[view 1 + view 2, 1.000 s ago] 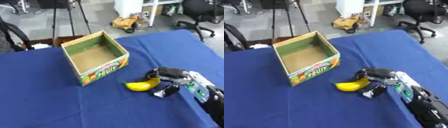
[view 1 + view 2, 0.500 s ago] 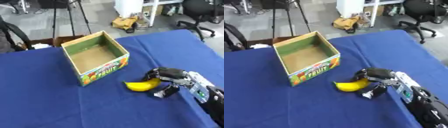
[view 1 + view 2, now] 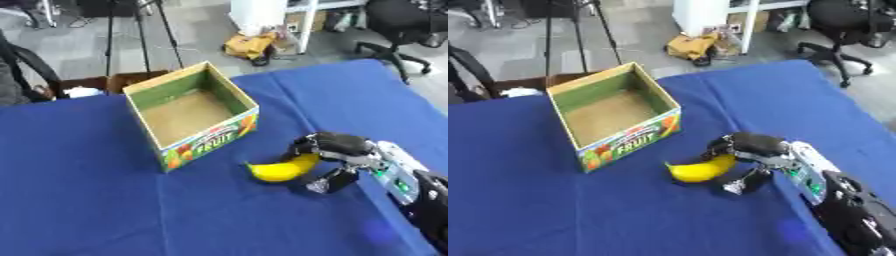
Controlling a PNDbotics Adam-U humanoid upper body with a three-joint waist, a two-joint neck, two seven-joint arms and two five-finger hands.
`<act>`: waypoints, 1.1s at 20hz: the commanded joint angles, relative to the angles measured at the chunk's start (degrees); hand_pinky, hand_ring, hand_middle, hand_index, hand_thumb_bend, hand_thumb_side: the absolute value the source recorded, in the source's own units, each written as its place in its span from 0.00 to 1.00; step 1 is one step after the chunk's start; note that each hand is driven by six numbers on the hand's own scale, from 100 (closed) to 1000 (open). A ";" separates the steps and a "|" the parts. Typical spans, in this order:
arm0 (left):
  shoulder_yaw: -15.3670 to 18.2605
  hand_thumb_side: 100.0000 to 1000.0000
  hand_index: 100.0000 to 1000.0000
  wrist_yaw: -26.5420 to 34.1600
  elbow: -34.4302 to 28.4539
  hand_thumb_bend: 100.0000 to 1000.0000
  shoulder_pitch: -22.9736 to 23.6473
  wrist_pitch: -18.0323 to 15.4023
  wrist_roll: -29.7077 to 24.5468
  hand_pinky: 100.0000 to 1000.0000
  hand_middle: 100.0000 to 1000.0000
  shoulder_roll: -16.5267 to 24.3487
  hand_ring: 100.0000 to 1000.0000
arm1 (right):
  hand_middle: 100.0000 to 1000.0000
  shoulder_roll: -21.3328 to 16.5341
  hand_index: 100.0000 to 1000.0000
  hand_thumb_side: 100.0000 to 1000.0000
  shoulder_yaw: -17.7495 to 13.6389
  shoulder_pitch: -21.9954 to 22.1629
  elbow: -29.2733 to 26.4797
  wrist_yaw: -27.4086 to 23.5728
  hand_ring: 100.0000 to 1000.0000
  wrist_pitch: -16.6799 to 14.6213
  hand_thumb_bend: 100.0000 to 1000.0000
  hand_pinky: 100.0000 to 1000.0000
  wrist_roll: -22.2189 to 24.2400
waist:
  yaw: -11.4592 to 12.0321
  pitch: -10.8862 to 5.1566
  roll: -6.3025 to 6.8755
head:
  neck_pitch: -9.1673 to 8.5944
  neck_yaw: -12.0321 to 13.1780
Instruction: Pick up objects on the table and place them in the box.
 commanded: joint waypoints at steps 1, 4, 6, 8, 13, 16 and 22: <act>0.26 1.00 0.47 0.14 -0.81 0.17 -0.50 0.13 0.02 0.43 0.42 0.76 0.70 | 0.53 -2.70 0.66 0.11 -1.25 -1.30 -1.59 -2.06 0.52 -1.77 0.00 0.54 2.43 | 0.12 -0.92 -0.27 | 0.25 0.17; 0.25 1.00 0.47 0.16 -0.81 0.17 -0.52 0.14 0.02 0.43 0.42 0.81 0.70 | 0.53 -3.16 0.66 0.11 -1.74 -1.73 -1.94 -3.61 0.52 -1.33 0.00 0.54 2.69 | 0.32 -0.94 -0.33 | 0.21 0.23; 0.23 1.00 0.47 0.18 -0.82 0.17 -0.54 0.13 0.01 0.43 0.42 0.87 0.70 | 0.53 -3.70 0.66 0.11 -2.14 -2.25 -2.19 -4.83 0.53 -1.02 0.00 0.54 2.76 | 0.53 -0.98 -0.38 | 0.20 0.25; 0.17 1.00 0.47 0.21 -0.82 0.17 -0.54 0.12 -0.04 0.43 0.42 0.93 0.70 | 0.53 -4.32 0.66 0.11 -2.55 -2.97 -2.38 -6.10 0.53 -0.67 0.00 0.54 2.80 | 0.84 -1.01 -0.45 | 0.13 0.23; -0.11 1.00 0.46 0.34 -0.86 0.17 -0.71 0.13 -0.30 0.43 0.42 1.00 0.70 | 0.53 -6.01 0.66 0.11 -3.64 -5.22 -1.96 -9.02 0.53 0.25 0.00 0.54 2.74 | 2.61 -0.96 -0.76 | -0.18 -0.02; -0.34 1.00 0.46 0.45 -0.88 0.17 -0.91 0.19 -0.53 0.43 0.42 0.98 0.70 | 0.53 -6.88 0.66 0.11 -4.17 -6.53 -1.08 -10.13 0.53 0.60 0.00 0.54 2.81 | 4.12 -0.85 -1.01 | -0.55 -0.19; -1.16 1.00 0.46 0.75 -1.02 0.17 -1.92 0.56 -1.26 0.43 0.42 0.85 0.70 | 0.54 -8.07 0.67 0.11 -4.95 -8.79 1.73 -10.06 0.53 0.91 0.00 0.55 2.59 | 7.94 -0.25 -1.92 | -2.14 -1.25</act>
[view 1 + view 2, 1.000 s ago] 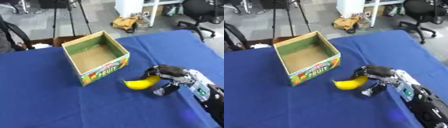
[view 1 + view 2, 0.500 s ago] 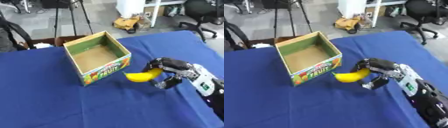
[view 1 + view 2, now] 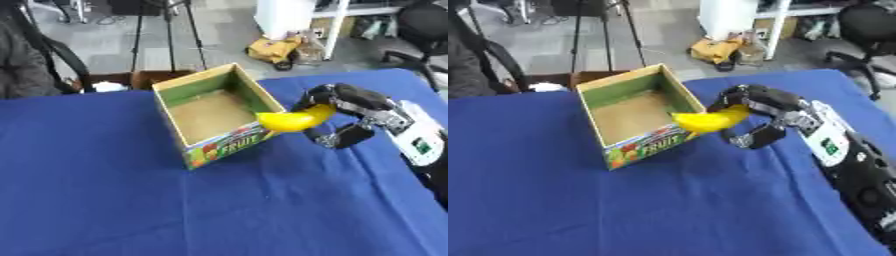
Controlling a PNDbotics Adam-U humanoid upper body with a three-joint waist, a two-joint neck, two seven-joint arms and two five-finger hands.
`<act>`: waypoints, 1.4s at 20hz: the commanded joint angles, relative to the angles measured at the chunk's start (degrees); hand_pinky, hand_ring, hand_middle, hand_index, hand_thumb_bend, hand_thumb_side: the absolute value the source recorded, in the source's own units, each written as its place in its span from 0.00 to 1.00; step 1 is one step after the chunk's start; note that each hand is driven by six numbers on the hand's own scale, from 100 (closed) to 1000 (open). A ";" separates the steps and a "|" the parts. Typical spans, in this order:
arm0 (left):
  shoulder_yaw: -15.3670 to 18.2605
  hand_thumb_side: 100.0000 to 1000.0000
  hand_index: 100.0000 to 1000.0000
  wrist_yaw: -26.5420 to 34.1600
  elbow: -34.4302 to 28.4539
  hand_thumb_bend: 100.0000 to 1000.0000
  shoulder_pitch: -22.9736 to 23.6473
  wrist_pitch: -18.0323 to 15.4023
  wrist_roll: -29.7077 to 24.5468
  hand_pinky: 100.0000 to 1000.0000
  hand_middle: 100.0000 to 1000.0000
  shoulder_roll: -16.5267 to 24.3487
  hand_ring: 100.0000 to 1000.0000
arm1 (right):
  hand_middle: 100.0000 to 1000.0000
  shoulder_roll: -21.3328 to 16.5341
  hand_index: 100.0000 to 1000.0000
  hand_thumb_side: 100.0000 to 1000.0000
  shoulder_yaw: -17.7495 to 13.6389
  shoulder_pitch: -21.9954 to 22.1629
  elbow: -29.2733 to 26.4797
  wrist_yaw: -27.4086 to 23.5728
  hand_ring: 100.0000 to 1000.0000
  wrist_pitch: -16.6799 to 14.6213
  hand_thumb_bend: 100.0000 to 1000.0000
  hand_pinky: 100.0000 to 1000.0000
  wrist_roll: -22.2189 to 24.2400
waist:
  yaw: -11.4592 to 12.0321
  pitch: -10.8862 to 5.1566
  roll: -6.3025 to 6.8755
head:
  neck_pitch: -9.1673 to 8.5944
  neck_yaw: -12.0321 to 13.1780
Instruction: Pick up objects on the table and place them in the box.
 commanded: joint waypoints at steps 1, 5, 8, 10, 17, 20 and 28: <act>-0.56 1.00 0.46 0.26 -1.03 0.17 -1.05 0.14 -0.61 0.43 0.42 0.82 0.70 | 0.54 -2.77 0.67 0.11 -1.36 -1.87 1.38 -0.38 0.54 -0.76 0.00 0.55 0.68 | 1.08 -0.59 -0.32 | -1.46 -0.74; -1.19 1.00 0.46 0.57 -1.23 0.17 -1.74 0.33 -1.23 0.43 0.42 0.86 0.70 | 0.54 -3.19 0.67 0.11 -2.16 -3.35 4.59 0.48 0.54 -0.36 0.00 0.55 -0.28 | 3.87 -0.31 -0.91 | -2.63 -1.27; -1.64 1.00 0.46 0.82 -1.34 0.17 -2.29 0.53 -1.66 0.43 0.42 0.79 0.70 | 0.55 -3.18 0.68 0.11 -2.46 -4.04 6.58 1.71 0.55 -0.32 0.00 0.55 -1.04 | 5.94 -0.10 -1.40 | -3.49 -1.96; -1.96 1.00 0.46 0.95 -1.43 0.17 -2.53 0.61 -1.99 0.43 0.42 0.72 0.70 | 0.56 -3.16 0.68 0.11 -2.57 -4.26 7.53 2.82 0.57 -0.45 0.00 0.56 -1.56 | 7.33 0.03 -1.60 | -4.12 -2.40; -2.34 1.00 0.46 1.14 -1.64 0.17 -2.83 0.51 -2.50 0.43 0.42 0.28 0.70 | 0.67 -2.73 0.76 0.11 -2.61 -5.09 10.11 7.20 0.66 -0.72 0.00 0.58 -3.70 | 10.39 0.98 -1.63 | -5.54 -4.07; -2.38 1.00 0.46 1.10 -1.67 0.17 -2.85 0.42 -2.59 0.43 0.42 0.12 0.70 | 0.81 -2.55 0.85 0.11 -2.45 -5.28 9.94 8.22 0.76 -1.09 0.00 0.66 -4.90 | 10.60 1.31 -1.45 | -5.61 -4.36; -2.37 1.00 0.46 1.29 -1.61 0.17 -2.86 0.35 -2.63 0.43 0.42 -0.03 0.70 | 0.79 -2.28 0.85 0.20 -1.95 -4.56 7.32 7.51 0.74 -1.58 0.00 0.63 -7.05 | 8.76 1.39 -1.11 | -5.45 -4.25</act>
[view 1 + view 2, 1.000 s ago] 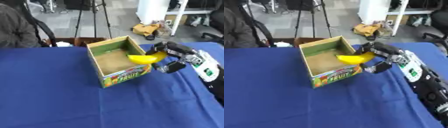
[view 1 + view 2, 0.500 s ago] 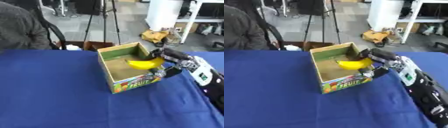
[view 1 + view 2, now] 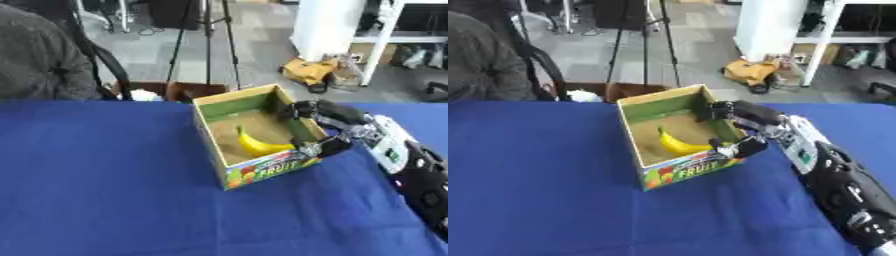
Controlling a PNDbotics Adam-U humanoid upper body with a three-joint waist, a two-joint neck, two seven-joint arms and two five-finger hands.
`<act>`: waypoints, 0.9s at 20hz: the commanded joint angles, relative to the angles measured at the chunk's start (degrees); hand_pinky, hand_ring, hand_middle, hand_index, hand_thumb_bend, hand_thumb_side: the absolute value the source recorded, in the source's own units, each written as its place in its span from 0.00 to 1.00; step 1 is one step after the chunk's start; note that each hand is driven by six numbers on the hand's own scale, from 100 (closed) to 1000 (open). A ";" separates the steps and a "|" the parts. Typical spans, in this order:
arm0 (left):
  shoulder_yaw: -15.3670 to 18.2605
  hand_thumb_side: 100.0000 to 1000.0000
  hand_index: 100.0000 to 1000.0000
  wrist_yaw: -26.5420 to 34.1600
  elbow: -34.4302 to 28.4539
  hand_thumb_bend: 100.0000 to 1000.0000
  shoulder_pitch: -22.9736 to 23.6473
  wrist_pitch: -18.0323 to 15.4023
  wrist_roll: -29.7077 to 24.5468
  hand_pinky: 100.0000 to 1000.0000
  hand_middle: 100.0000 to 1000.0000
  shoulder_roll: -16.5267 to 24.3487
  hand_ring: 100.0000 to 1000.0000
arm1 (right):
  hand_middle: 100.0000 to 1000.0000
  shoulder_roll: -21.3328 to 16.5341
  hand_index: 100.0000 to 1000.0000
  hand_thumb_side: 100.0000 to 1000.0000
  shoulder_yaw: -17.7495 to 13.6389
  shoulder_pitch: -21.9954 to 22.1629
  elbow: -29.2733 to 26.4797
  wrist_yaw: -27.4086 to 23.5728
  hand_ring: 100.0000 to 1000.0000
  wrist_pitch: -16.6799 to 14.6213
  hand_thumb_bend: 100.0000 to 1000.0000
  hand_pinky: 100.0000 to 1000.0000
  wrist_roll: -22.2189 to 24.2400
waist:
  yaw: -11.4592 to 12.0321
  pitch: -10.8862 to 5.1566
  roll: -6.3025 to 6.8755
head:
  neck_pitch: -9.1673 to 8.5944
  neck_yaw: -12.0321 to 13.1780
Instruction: Pick up objects on the table and place them in the box.
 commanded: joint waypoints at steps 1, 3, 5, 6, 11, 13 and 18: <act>0.12 1.00 0.46 0.43 -0.87 0.17 -0.56 0.00 -0.10 0.43 0.42 0.54 0.70 | 0.79 -1.70 0.84 0.13 -0.16 -0.05 -2.86 -1.38 0.74 -0.34 0.00 0.63 -0.87 | -1.01 -0.94 0.12 | -0.68 0.33; 0.35 1.00 0.46 0.15 -0.78 0.17 -0.42 0.15 0.07 0.43 0.42 0.60 0.70 | 0.78 -1.72 0.83 0.15 0.11 0.90 -5.00 -3.80 0.73 -0.45 0.00 0.61 -0.92 | -2.77 -1.14 0.27 | -0.53 0.98; 0.65 1.00 0.46 -0.09 -0.71 0.17 -0.13 0.25 0.35 0.43 0.42 0.66 0.70 | 0.76 -1.71 0.82 0.19 0.48 2.04 -7.55 -7.60 0.71 -0.08 0.00 0.58 -0.28 | -4.83 -1.47 0.48 | -0.18 1.97; 0.84 1.00 0.46 -0.19 -0.68 0.17 0.05 0.30 0.55 0.43 0.42 0.67 0.70 | 0.76 -1.66 0.81 0.22 0.70 2.73 -9.12 -10.25 0.71 0.42 0.00 0.57 0.37 | -6.04 -1.62 0.64 | 0.03 2.71; 1.68 1.00 0.46 -0.73 -0.57 0.17 0.79 0.30 1.40 0.43 0.42 0.80 0.70 | 0.72 -0.85 0.78 0.34 0.87 6.08 -18.62 -24.35 0.68 5.11 0.00 0.53 6.59 | -11.38 -2.04 1.36 | 1.05 6.38; 1.98 1.00 0.46 -0.87 -0.55 0.17 0.88 0.24 1.72 0.43 0.42 0.83 0.70 | 0.70 0.16 0.76 0.36 0.40 7.54 -22.54 -28.99 0.67 7.54 0.00 0.52 9.43 | -13.15 -2.05 1.65 | 1.23 7.63; 2.40 1.00 0.46 -1.28 -0.47 0.17 0.95 0.15 2.23 0.43 0.42 0.76 0.71 | 0.66 3.34 0.73 0.37 -1.56 10.92 -28.95 -36.44 0.64 14.00 0.00 0.49 15.44 | -16.25 -1.65 2.25 | 1.59 9.75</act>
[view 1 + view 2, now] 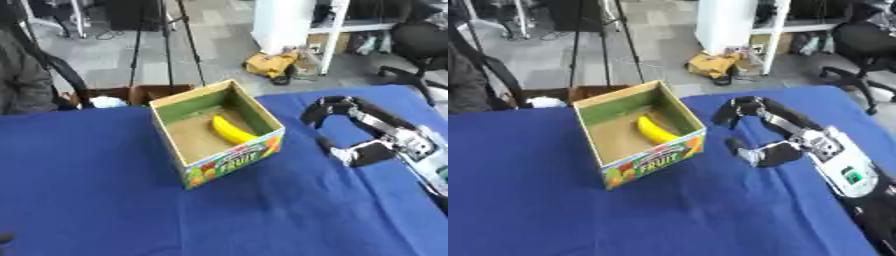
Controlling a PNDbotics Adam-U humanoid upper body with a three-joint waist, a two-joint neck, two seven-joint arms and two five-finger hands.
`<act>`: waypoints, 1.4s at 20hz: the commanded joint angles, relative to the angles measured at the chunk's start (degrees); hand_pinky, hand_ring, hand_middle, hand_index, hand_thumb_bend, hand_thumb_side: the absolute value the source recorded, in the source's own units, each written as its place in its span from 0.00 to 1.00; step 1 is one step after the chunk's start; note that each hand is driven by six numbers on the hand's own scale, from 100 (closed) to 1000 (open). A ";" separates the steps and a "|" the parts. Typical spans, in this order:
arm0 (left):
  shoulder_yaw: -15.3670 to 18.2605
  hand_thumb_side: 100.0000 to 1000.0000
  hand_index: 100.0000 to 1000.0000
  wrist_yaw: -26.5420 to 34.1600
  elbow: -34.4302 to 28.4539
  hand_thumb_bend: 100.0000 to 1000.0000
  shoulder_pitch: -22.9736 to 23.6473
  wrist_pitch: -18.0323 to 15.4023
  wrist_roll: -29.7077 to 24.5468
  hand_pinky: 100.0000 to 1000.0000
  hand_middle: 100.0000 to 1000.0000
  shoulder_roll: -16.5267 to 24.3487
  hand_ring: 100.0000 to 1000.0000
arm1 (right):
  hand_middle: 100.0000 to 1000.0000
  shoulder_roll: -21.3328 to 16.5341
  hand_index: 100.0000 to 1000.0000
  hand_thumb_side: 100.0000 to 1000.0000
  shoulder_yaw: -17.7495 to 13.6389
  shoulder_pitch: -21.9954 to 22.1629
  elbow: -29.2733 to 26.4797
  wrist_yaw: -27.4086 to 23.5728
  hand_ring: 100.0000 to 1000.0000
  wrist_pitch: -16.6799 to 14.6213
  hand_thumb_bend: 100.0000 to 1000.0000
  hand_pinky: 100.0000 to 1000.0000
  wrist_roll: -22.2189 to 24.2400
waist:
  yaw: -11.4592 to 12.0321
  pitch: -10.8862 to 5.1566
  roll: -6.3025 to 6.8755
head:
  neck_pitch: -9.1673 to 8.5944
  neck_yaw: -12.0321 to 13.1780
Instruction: Pick up objects on the table and place them in the box.
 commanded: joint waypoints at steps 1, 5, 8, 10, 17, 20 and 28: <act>0.61 1.00 0.46 -0.57 -0.50 0.17 -0.08 -0.15 0.36 0.43 0.42 0.74 0.71 | 0.65 0.61 0.72 0.38 -1.84 0.92 -4.24 -4.24 0.64 3.63 0.00 0.49 3.41 | -0.88 -0.61 0.13 | 0.52 1.39; 0.52 1.00 0.46 -0.93 -0.41 0.17 -0.01 -0.32 0.32 0.43 0.42 0.70 0.71 | 0.64 2.54 0.72 0.39 -2.75 3.26 -6.26 -6.87 0.63 6.96 0.00 0.48 5.93 | -2.59 -0.43 0.60 | 0.80 2.75; 0.46 1.00 0.46 -1.00 -0.31 0.17 0.15 -0.49 0.27 0.43 0.42 0.73 0.71 | 0.64 3.78 0.71 0.41 -3.48 4.68 -7.37 -8.66 0.62 8.96 0.00 0.47 6.74 | -3.33 -0.62 0.94 | 0.97 3.61; 0.44 1.00 0.46 -0.95 -0.29 0.17 0.17 -0.67 0.25 0.43 0.42 0.81 0.71 | 0.63 4.63 0.71 0.41 -4.02 5.54 -8.15 -10.22 0.61 10.50 0.00 0.46 6.97 | -3.84 -0.66 1.19 | 1.08 3.86; 0.37 1.00 0.46 -0.71 -0.25 0.16 0.57 -1.09 0.29 0.43 0.42 1.01 0.71 | 0.61 8.03 0.70 0.44 -5.83 7.22 -9.90 -17.29 0.59 18.03 0.00 0.44 8.62 | -4.57 -1.23 1.69 | 1.56 5.26; 0.50 1.00 0.47 -0.50 -0.25 0.16 0.60 -1.10 0.49 0.43 0.42 1.02 0.71 | 0.60 9.44 0.69 0.46 -6.40 7.92 -10.15 -19.16 0.59 20.68 0.00 0.43 9.59 | -4.58 -1.36 1.76 | 1.70 5.33; 0.86 1.00 0.49 -0.34 -0.35 0.17 0.59 -0.90 1.27 0.43 0.43 0.98 0.71 | 0.59 11.87 0.68 0.47 -7.10 8.97 -10.98 -20.86 0.58 24.21 0.00 0.42 10.76 | -5.09 -1.45 1.71 | 1.96 5.26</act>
